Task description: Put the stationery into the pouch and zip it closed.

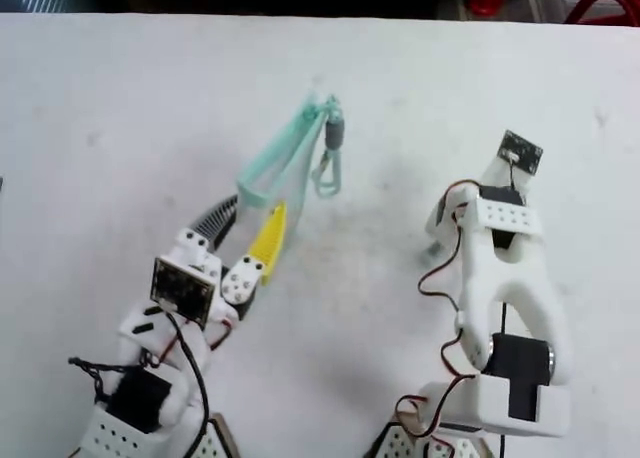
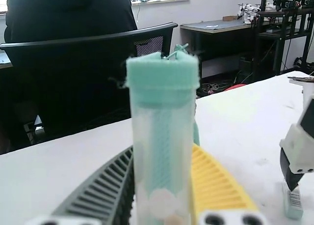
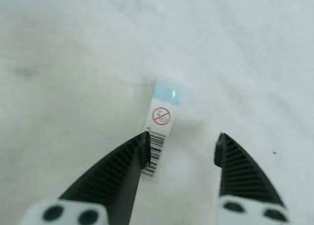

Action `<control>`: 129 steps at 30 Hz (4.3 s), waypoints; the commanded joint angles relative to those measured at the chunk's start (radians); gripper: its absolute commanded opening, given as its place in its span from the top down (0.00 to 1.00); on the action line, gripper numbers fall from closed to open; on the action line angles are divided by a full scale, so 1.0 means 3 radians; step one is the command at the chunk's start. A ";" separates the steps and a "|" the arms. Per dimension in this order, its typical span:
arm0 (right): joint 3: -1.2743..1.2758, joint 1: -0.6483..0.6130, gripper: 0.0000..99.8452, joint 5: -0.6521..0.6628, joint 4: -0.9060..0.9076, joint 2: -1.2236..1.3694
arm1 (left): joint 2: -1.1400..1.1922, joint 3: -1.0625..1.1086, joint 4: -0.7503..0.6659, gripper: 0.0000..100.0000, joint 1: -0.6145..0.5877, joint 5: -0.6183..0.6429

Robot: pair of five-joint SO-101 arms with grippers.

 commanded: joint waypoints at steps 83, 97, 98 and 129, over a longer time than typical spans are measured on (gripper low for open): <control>0.0348 -0.0284 0.98 0.1366 -0.0555 -0.0320 | 0.0018 -0.0066 0.0010 0.85 0.0064 -0.0026; 0.0987 -0.0304 0.98 0.1366 -0.0611 -0.1281 | 0.0018 -0.0066 0.0010 0.85 0.0069 -0.0031; 0.1023 -0.0304 0.98 0.1371 -0.0662 -0.1281 | 0.0018 -0.0066 0.0010 0.85 0.0069 -0.0031; 0.0169 -0.0529 0.83 0.1765 -0.0090 -0.0049 | 0.0018 -0.0077 0.0010 0.85 0.0049 -0.0031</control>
